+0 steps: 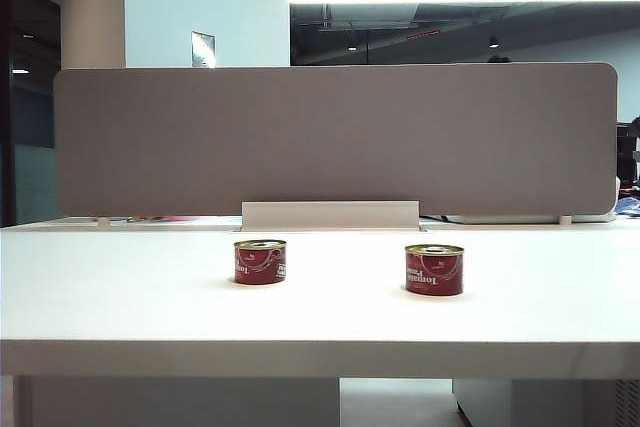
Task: Stack a can of tomatoes on the right onto the can of tomatoes on the left.
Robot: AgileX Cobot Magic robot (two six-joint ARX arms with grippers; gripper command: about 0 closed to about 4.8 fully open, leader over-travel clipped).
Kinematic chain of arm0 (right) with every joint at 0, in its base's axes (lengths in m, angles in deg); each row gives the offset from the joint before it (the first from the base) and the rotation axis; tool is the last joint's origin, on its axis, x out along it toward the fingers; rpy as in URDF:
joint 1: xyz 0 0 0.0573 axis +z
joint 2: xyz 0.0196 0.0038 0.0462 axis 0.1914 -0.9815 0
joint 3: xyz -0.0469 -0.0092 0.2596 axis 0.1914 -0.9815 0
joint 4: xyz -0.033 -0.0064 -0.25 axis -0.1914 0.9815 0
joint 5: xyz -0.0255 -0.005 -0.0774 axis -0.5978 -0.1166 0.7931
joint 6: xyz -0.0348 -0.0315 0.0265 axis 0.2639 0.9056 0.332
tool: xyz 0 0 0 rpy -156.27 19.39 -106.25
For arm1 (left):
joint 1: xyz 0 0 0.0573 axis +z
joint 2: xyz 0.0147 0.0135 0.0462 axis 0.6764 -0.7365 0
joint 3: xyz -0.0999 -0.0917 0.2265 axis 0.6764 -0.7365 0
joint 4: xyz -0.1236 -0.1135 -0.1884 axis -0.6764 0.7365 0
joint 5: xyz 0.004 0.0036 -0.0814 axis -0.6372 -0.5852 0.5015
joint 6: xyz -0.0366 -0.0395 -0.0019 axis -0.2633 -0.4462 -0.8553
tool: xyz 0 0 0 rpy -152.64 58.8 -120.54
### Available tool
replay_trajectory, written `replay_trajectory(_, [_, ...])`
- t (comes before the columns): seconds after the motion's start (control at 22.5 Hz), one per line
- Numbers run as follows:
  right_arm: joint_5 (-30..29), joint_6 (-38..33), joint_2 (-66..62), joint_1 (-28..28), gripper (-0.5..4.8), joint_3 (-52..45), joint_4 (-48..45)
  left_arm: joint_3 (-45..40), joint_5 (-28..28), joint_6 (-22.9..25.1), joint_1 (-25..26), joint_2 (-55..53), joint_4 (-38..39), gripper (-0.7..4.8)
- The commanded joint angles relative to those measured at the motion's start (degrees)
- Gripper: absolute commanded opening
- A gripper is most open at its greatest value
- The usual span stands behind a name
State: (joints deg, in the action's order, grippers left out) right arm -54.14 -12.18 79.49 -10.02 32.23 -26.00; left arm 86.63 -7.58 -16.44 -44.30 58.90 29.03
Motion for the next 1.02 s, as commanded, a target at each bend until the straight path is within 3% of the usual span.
replay_trajectory(0.04, [0.2,0.2,0.1,0.0,-0.01,-0.3,-0.7,0.2,0.2,0.2,0.0,0.0,-0.6,-0.06])
replay_trajectory(0.67, [-0.1,0.2,0.1,0.1,-0.01,-0.3,-1.0,0.2,0.2,0.2,0.0,0.0,-0.8,-0.06])
replay_trajectory(1.02, [-5.6,0.0,0.1,0.3,-0.02,0.8,-3.6,0.2,0.3,0.2,0.0,0.0,-0.7,-0.06])
